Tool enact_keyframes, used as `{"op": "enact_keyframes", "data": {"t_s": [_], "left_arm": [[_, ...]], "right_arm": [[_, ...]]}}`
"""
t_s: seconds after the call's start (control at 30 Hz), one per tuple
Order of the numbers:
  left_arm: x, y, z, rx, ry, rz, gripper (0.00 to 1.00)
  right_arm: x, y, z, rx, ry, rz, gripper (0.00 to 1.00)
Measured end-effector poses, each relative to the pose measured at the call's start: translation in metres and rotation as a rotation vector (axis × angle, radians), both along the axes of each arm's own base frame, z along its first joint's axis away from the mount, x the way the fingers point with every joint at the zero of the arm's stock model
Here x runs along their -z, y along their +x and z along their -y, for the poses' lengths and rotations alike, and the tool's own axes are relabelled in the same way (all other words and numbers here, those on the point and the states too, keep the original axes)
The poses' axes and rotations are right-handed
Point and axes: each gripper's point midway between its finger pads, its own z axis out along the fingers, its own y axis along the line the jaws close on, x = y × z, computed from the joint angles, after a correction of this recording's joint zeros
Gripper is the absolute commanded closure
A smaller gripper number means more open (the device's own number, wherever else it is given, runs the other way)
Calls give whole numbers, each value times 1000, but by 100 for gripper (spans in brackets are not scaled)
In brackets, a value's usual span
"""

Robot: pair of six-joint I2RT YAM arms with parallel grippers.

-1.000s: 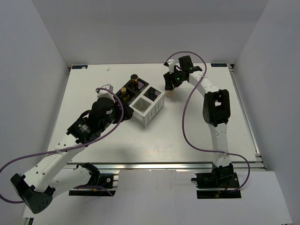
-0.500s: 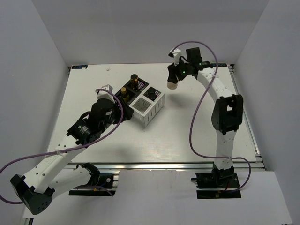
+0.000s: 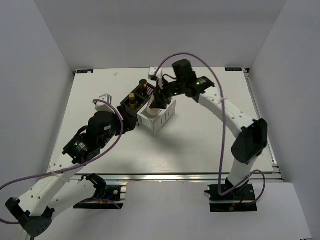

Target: Organize the condiment bottles

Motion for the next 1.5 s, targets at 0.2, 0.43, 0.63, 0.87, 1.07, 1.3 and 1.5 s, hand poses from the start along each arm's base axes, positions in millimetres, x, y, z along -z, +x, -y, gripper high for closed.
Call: {"op": "enact_keyframes", "data": {"t_s": [0.2, 0.43, 0.63, 0.87, 1.07, 1.3, 1.5], "left_arm": [[-2, -10, -12, -30, -32, 14, 21], [5, -13, -15, -43, -40, 0, 20], [13, -11, -13, -44, -24, -18, 19], [19, -9, -12, -43, -15, -30, 19], [18, -10, -12, -44, -19, -27, 19], [14, -13, -14, -47, -34, -19, 19], [15, -13, -14, -47, -34, -21, 19]], "right_arm": [[79, -2, -29, -36, -121, -144, 100], [93, 21, -31, 21, -151, -130, 94], [95, 24, -33, 39, -163, -105, 72], [97, 26, -43, 48, -144, -77, 82], [110, 32, -48, 70, -150, -98, 81], [120, 36, -50, 89, -151, -110, 48], [148, 28, -43, 88, -167, -134, 29]]}}
